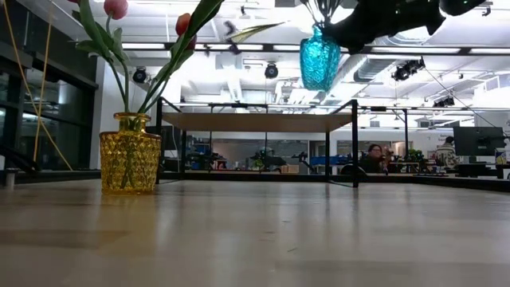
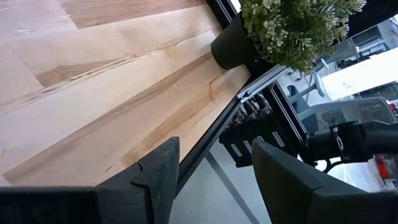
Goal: Pick and place flowers into a vace then onto a shelf
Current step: Put the blue vase with flowers on the shelf
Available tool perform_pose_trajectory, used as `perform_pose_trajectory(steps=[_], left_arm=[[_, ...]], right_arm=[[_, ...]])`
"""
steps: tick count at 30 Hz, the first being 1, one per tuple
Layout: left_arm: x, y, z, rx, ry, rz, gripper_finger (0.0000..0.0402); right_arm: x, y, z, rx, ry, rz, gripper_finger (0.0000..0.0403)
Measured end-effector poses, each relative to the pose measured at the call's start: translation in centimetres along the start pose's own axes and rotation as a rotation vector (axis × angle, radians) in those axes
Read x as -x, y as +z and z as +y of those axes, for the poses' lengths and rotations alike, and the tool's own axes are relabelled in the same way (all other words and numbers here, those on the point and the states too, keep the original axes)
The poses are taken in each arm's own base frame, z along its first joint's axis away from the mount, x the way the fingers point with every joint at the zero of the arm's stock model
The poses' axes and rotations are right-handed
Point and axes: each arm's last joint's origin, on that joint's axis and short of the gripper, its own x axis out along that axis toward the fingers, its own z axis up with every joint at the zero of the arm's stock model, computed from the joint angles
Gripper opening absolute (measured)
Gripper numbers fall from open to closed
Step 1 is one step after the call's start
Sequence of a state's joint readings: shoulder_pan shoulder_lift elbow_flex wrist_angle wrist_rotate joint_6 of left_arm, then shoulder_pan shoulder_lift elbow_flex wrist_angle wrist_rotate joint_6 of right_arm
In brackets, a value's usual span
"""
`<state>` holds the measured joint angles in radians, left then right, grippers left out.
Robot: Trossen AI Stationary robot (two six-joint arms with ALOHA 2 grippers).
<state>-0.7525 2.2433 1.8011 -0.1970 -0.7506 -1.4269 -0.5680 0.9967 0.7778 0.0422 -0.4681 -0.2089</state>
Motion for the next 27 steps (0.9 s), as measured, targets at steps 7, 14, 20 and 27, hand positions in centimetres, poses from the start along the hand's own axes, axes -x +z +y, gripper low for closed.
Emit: perform_pose_trajectory(steps=[7, 14, 20, 27], left_arm=[[0.0, 0.0, 0.0, 0.016, 0.000, -0.003, 0.0232], [0.0, 0.1, -0.1, 0.032, -0.008, -0.014, 0.0232], [0.0, 0.1, -0.1, 0.044, -0.007, -0.027, 0.0232], [0.0, 0.1, -0.1, 0.054, -0.006, -0.028, 0.0232]], right_arm=[[0.8, 0.3, -3.5, -0.012, -0.054, 0.005, 0.0160], [-0.4, -1.1, -5.9, -0.050, -0.056, 0.062, 0.0165], [-1.1, -2.2, -7.8, -0.060, -0.093, 0.084, 0.0159], [-0.9, -3.0, -9.0, -0.086, -0.104, 0.088, 0.0165]])
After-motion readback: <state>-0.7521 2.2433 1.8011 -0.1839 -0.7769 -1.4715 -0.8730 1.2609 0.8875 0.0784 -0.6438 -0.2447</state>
